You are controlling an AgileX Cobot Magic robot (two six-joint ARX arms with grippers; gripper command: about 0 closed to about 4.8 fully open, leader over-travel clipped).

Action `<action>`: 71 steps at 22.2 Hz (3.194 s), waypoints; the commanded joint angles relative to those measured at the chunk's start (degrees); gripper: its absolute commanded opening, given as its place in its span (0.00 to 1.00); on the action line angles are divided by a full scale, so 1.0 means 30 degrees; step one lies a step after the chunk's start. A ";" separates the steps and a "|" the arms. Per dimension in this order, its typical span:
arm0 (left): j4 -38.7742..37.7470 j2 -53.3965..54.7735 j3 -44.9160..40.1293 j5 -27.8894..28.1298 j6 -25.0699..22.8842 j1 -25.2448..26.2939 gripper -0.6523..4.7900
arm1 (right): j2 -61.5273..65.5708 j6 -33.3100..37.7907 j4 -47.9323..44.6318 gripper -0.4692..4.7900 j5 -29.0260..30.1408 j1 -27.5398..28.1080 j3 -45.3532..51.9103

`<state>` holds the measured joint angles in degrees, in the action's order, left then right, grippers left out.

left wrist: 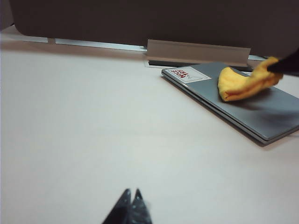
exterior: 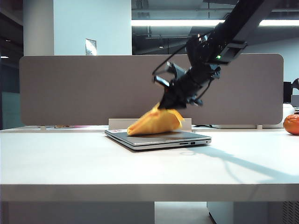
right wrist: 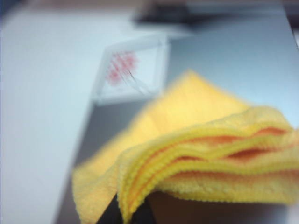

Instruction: Pick up the yellow rag and put it over the laptop.

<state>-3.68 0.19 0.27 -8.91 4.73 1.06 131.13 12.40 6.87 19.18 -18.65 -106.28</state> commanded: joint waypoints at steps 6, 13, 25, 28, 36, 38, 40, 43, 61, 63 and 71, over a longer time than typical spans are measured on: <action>0.0270 0.0015 0.0066 -0.0051 0.0015 -0.0015 0.11 | 0.0073 0.0000 0.2127 0.61 -0.0328 -0.0095 -0.0095; 0.0270 0.0015 0.0066 -0.0051 0.0066 -0.0015 0.11 | -0.0255 -0.0007 0.2951 0.87 -0.0444 -0.0051 -0.0146; 0.0270 0.0015 0.0066 -0.0051 0.0066 -0.0022 0.11 | -0.1923 -0.0707 0.4532 0.87 -0.2528 0.1319 -0.0605; 0.0270 0.0015 0.0066 -0.0051 0.0066 -0.0022 0.11 | -0.2535 -0.0714 0.6076 0.48 -0.2572 0.2025 -0.0597; 0.0262 0.0015 0.0058 -0.0044 0.0066 -0.0022 0.11 | -0.3300 -0.2747 0.9187 0.08 -0.1559 0.3592 -0.0583; 0.0255 0.0015 0.0058 -0.0044 0.0066 -0.0022 0.11 | -0.3701 -0.2805 0.9209 0.08 -0.0313 0.3993 -0.0576; 0.0248 0.0015 0.0058 -0.0044 0.0066 -0.0022 0.11 | -0.4422 -0.3257 0.9245 0.08 -0.0197 0.4182 -0.0568; 0.0248 0.0015 0.0058 -0.0036 0.0066 -0.0022 0.11 | -0.5275 -0.3570 0.9296 0.08 -0.0036 0.4401 -0.0546; -0.0386 0.0015 0.0058 -0.0044 0.0066 -0.0015 0.11 | -1.2611 -0.3198 0.9041 0.08 0.0998 0.7621 0.5326; -0.0750 0.0015 0.0058 -0.0036 0.0066 -0.0015 0.11 | -1.3835 -0.3213 0.8706 0.08 0.0998 0.7832 0.6470; -0.0976 0.0015 0.0058 -0.0036 0.0066 -0.0007 0.11 | -2.0196 -0.3133 0.7504 0.08 0.0976 0.7956 1.1810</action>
<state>-6.90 0.21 0.27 -8.88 4.75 1.06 72.51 2.79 30.48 21.74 5.28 -71.66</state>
